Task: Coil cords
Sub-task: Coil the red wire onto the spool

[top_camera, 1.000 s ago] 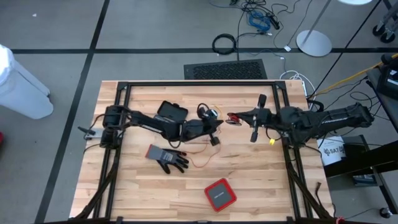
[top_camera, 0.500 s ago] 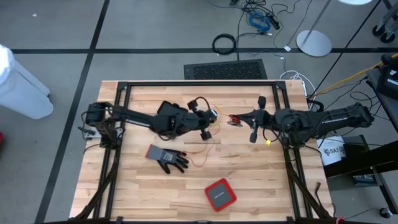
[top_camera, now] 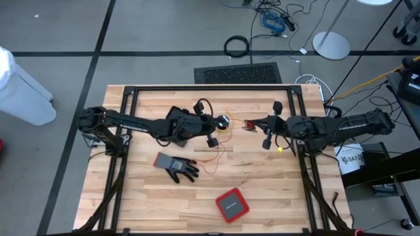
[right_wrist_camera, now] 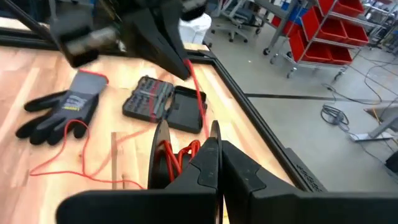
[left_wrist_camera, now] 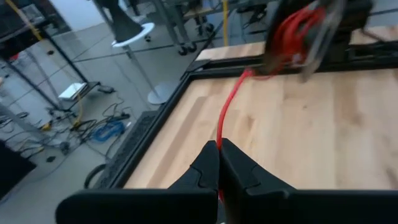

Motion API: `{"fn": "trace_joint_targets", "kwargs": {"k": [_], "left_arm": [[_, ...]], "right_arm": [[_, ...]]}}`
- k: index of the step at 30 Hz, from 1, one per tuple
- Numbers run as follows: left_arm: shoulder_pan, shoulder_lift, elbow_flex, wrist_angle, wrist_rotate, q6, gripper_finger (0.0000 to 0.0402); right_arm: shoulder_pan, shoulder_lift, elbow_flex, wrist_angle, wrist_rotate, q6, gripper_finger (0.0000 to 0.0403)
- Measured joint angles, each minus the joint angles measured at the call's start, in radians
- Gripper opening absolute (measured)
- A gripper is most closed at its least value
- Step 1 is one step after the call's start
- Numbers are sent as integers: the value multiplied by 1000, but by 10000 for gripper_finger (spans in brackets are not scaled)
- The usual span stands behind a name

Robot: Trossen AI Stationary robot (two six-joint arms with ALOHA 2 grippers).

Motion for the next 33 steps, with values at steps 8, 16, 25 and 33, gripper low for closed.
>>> {"fn": "trace_joint_targets", "kwargs": {"k": [8, 16, 25, 33], "left_arm": [[-35, -18, 0, 29, 68, -10, 0], [-58, -18, 0, 129, 133, -29, 0], [-58, -18, 0, 175, 168, -60, 0], [-56, 66, 1, 284, 193, -73, 0]], "right_arm": [[-37, 38, 0, -28, 16, 2, 0], [-72, 158, 0, 63, 15, -20, 0], [-86, 291, 0, 255, 12, -87, 0], [-98, 366, 0, 433, 10, -106, 0]]}}
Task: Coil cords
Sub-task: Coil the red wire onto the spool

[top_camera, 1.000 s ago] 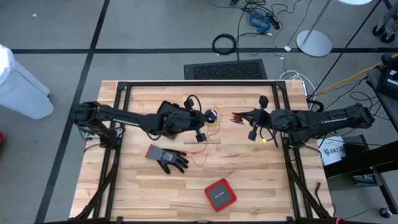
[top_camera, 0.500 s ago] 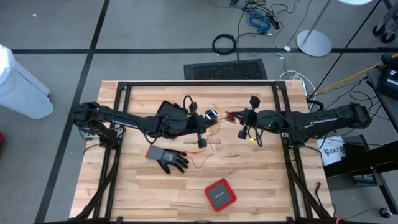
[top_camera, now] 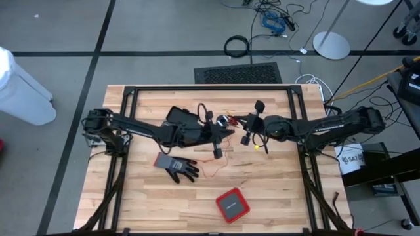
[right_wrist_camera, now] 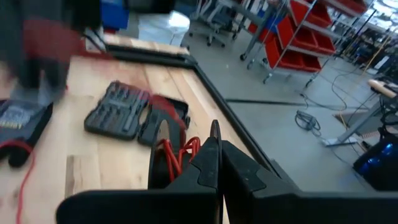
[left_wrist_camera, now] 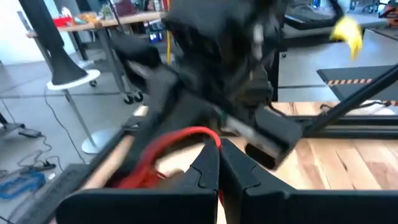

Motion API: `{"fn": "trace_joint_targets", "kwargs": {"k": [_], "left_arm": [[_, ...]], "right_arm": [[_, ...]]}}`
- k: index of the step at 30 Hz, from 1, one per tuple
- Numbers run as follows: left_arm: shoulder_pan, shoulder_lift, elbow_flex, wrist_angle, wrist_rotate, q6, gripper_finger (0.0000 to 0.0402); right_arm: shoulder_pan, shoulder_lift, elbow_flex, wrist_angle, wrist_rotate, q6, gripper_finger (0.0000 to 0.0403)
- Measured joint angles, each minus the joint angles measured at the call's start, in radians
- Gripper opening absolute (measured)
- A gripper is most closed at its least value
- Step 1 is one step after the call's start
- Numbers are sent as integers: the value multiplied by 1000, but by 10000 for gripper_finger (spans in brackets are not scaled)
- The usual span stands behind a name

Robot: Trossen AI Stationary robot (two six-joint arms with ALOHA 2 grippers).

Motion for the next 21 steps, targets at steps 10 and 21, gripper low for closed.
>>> {"fn": "trace_joint_targets", "kwargs": {"k": [10, 21], "left_arm": [[21, 146, 0, 162, -2, -43, 0], [27, 187, 0, 134, -150, -50, 0]], "right_arm": [[-5, -12, 0, 86, -18, 18, 0], [-5, -41, 0, 187, -24, 37, 0]]}}
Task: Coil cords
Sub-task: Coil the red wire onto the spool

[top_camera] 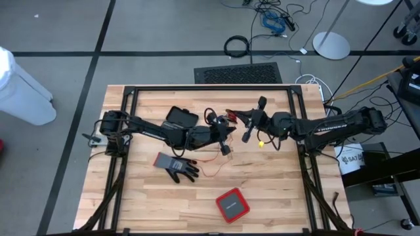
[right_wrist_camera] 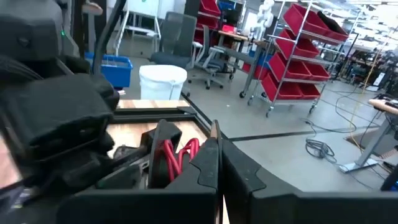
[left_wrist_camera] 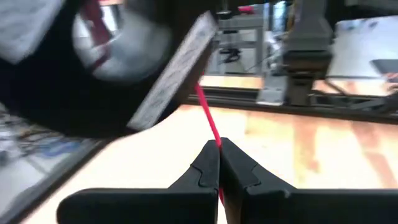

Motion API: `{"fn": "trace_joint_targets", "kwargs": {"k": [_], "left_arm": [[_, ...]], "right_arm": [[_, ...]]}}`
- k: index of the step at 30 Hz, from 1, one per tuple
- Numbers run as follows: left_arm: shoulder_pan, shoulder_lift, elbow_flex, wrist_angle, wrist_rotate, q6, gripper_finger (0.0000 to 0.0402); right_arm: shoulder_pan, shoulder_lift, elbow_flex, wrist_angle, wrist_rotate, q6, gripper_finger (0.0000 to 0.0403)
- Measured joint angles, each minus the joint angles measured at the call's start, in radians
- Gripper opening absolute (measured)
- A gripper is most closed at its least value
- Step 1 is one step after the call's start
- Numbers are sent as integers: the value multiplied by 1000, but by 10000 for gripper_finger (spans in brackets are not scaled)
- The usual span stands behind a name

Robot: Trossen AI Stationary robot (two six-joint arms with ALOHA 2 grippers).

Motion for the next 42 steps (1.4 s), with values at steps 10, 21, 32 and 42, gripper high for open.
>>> {"fn": "trace_joint_targets", "kwargs": {"k": [10, 21, 32, 42], "left_arm": [[34, -2, 0, -7, -29, 112, 37], [82, -5, 0, 2, 131, 87, 105], [102, 72, 0, 113, 310, 60, 107], [90, 130, -1, 148, 417, -19, 107]], "right_arm": [[-3, -145, 0, -139, -80, 109, 0], [-4, -239, 0, -199, -107, 131, 0], [-4, -281, 1, -191, -135, 139, 0], [-4, -282, 1, -194, -156, 140, 0]]}}
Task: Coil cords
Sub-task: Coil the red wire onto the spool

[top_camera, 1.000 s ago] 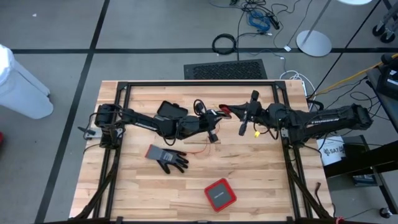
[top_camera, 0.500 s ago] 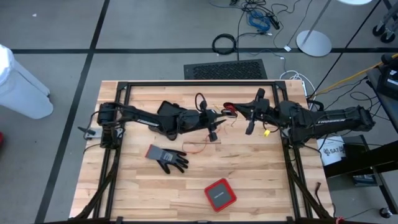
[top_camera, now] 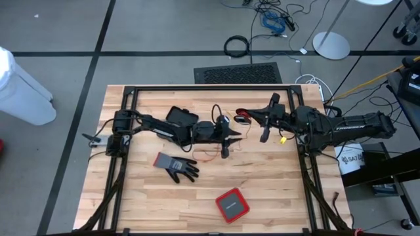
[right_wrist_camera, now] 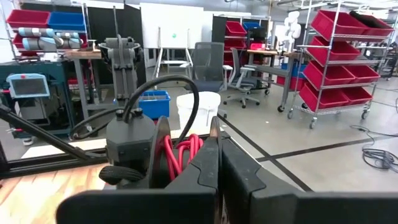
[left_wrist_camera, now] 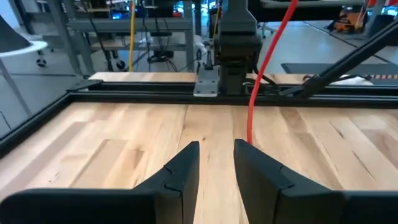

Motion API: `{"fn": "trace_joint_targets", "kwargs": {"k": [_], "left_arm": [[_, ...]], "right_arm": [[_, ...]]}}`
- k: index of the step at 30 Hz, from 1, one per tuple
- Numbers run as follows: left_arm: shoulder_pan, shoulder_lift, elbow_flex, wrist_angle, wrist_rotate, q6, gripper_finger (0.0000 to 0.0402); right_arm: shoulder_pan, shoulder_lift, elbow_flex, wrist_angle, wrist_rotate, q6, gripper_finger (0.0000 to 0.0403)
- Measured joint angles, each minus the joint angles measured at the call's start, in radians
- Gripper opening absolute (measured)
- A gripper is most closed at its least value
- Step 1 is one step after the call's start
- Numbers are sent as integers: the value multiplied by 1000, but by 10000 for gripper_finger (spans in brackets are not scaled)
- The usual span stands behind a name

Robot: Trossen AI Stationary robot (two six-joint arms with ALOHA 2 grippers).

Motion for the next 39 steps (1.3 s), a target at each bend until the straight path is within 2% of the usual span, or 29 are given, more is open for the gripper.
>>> {"fn": "trace_joint_targets", "kwargs": {"k": [4, 6, 8, 15, 21, 24, 29, 35, 39], "left_arm": [[-1, 0, 0, 0, 5, -4, 107], [-2, 0, 0, -11, -68, -6, 107], [5, -3, 0, -29, -98, -3, 107], [35, -22, 0, -34, -99, -20, 107], [58, -73, 1, -93, -29, -26, 108], [59, -90, -1, -161, -6, -27, 121], [60, -79, 2, -143, 140, -80, 157], [43, -37, 0, -111, 80, -79, 173], [46, -28, 0, -70, 78, -79, 173]], "right_arm": [[0, 0, 0, -4, 0, 0, 0], [0, 0, 0, -11, 0, 0, 0], [0, 0, 0, -20, 0, 0, 0], [0, 0, 0, -37, 0, 7, 0], [0, 0, 0, -47, 0, 2, 0], [0, 0, 0, -47, 0, 1, 0], [0, 0, 0, -44, -1, 0, 0], [0, 0, 0, -42, -3, 7, 0], [0, 0, 0, -43, -3, 8, 0]]}}
